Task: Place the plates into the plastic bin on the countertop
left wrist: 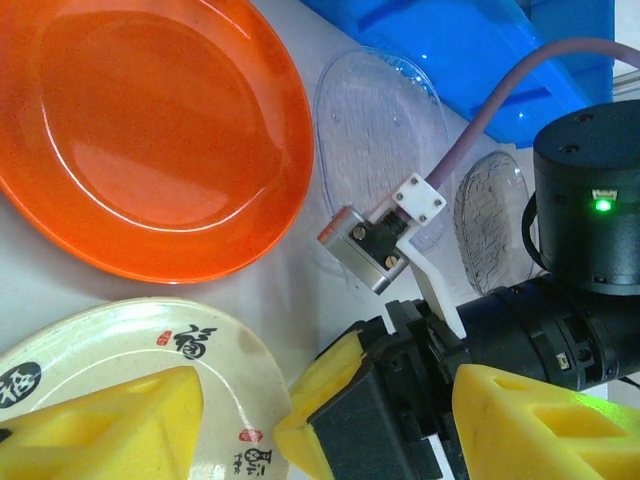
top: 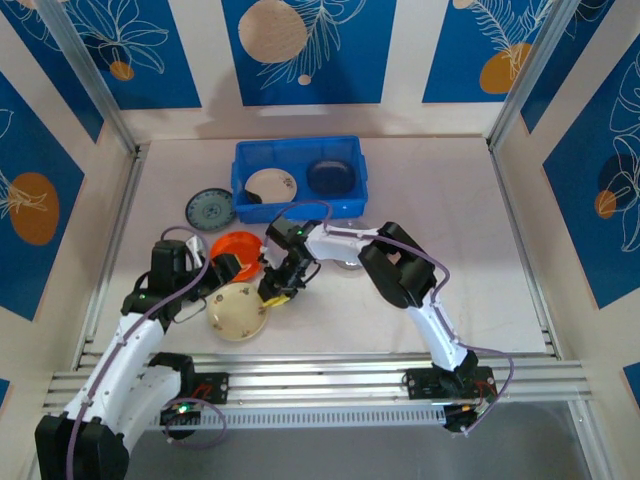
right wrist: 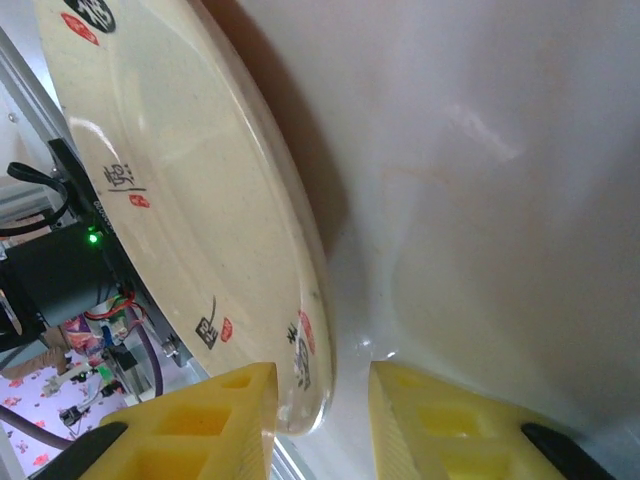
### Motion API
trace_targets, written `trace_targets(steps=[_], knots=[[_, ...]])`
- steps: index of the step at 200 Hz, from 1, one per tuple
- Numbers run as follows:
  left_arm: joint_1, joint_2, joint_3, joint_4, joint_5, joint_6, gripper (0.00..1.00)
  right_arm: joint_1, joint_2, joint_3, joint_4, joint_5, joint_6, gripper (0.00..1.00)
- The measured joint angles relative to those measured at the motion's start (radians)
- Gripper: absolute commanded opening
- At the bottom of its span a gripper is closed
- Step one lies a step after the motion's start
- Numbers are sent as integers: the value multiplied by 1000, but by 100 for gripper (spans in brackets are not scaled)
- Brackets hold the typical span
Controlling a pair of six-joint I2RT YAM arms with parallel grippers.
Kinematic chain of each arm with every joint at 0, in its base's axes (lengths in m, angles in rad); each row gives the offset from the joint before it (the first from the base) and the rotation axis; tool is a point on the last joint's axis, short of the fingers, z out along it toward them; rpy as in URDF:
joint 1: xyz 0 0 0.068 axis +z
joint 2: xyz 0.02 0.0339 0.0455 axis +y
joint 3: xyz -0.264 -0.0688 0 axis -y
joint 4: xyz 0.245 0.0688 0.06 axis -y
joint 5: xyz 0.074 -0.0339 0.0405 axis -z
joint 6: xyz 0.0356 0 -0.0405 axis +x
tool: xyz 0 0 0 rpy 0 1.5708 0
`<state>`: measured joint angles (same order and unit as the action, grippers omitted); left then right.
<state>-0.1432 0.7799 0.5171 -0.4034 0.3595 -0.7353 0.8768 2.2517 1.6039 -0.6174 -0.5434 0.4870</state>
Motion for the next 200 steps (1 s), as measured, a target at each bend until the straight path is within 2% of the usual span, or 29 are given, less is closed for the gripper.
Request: trace_targets(steps=[126,148,167,200], knots=[[9,-8,-27,0,7,0,67,-4,51,50,-8,-37,1,19],[9,-8,-27,0,7,3,67,-4,56,53,-10,-36,1,12],[9,-8,-27,-1,7,4,67,-4,56,53,-14,-35,-5,0],[9,-6,-20,-13,6,16,67,-4,46,42,-11,-24,-3,0]])
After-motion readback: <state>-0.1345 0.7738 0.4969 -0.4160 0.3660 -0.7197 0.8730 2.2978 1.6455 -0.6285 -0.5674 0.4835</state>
